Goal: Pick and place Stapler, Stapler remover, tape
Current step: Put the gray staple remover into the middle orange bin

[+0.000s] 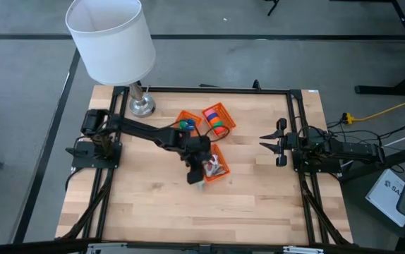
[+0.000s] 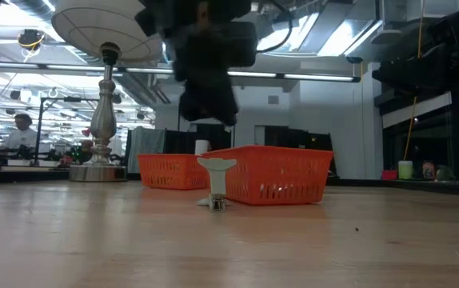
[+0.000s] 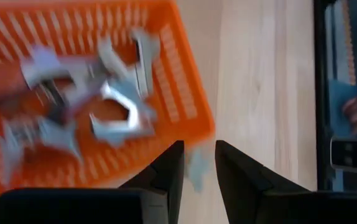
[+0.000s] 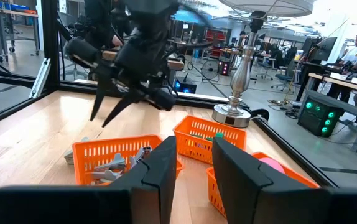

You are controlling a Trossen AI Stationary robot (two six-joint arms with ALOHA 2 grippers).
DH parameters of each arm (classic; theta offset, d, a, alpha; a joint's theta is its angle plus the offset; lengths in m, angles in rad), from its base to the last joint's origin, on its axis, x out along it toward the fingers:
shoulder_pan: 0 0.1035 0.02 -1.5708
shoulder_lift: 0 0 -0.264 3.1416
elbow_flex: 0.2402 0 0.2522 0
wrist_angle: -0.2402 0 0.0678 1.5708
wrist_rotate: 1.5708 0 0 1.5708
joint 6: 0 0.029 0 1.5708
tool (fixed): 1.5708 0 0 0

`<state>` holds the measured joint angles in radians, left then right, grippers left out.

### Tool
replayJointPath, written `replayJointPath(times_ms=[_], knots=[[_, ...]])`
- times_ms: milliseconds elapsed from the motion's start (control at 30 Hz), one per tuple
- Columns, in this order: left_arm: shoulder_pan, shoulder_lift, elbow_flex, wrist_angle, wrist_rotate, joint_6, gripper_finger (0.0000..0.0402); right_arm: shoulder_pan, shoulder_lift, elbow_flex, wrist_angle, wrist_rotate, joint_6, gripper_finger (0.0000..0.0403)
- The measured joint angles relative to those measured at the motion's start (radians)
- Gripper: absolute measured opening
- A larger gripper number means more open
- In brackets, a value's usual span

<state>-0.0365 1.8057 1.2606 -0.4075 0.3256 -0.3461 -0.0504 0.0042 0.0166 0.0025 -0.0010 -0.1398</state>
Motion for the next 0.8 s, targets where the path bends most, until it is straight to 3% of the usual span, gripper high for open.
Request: replayJointPath(times_ms=[233,500,800], knots=[[-0.055,0.000,0.000,-0.135,-0.002,-0.060,0.0093,0.000,0.000,0.000,0.000,0.000,0.000,0.0108],[-0.112,0.000,0.000,-0.143,-0.023,-0.081,0.0104,0.000,0.000,0.000,0.000,0.000,0.000,0.0108],[-0.140,0.001,0.000,-0.139,-0.129,-0.136,0.0123,0.000,0.000,0.000,0.000,0.000,0.000,0.0108]])
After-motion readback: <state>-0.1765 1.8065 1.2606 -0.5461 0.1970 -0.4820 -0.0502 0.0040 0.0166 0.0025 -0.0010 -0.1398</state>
